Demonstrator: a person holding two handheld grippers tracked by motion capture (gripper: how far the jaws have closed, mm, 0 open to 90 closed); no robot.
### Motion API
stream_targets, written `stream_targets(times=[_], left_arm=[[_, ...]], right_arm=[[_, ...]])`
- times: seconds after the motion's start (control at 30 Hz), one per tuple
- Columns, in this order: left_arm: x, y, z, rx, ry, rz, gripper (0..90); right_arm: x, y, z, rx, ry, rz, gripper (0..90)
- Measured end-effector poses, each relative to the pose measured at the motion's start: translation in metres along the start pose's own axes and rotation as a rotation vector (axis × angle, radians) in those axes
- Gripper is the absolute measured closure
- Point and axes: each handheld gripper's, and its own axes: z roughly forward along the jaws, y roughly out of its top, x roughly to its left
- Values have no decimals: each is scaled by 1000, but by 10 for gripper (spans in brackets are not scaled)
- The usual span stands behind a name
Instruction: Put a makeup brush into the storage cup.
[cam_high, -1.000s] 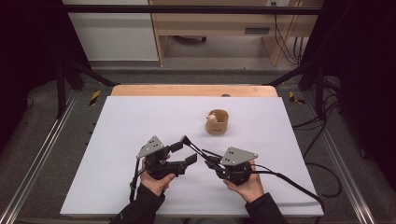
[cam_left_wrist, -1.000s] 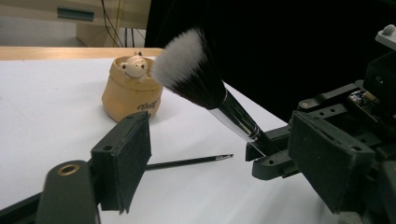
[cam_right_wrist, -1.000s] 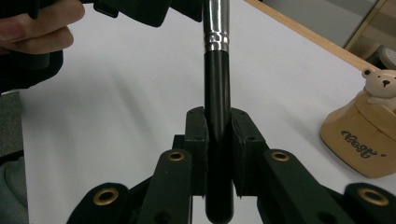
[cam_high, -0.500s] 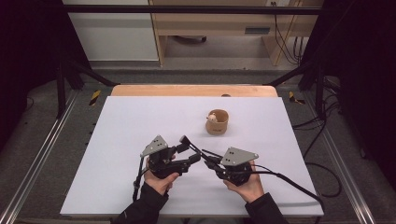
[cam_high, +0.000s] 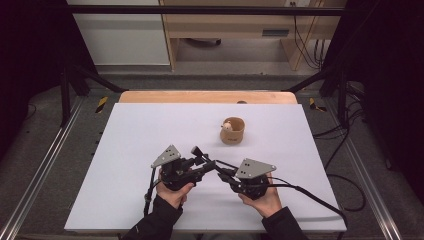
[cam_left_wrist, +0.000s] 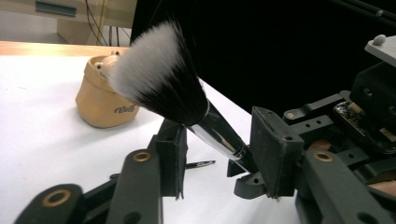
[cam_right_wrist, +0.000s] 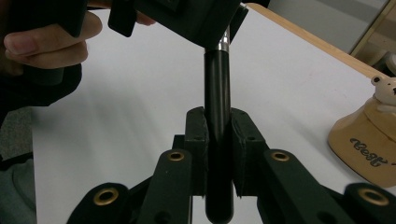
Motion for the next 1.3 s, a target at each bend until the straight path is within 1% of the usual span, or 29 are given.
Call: stream_targets(times=[0.07,0.1,0.27,0.57,0.8,1.03,1.3], left_arm=[[0,0,0,1,0,0,592],[0,-1,0,-2,-2,-8,604],[1,-1,0,-8,-11,-27,621],[1,-2,-1,-11,-18,-39,636],[2,-3,-2,-22,-29,-63,666],[1,-3,-3,-26,-32,-64,689],[-1,-3,-3,-29,-39,-56,714]], right_arm=[[0,0,0,-2,0,2,791],[0,0,0,-3,0,2,792],[1,0,1,-8,2,3,792],[1,-1,2,-9,12,9,791],[1,-1,3,-10,23,14,791],[2,-2,5,-2,28,17,791],[2,-3,7,0,32,20,790]])
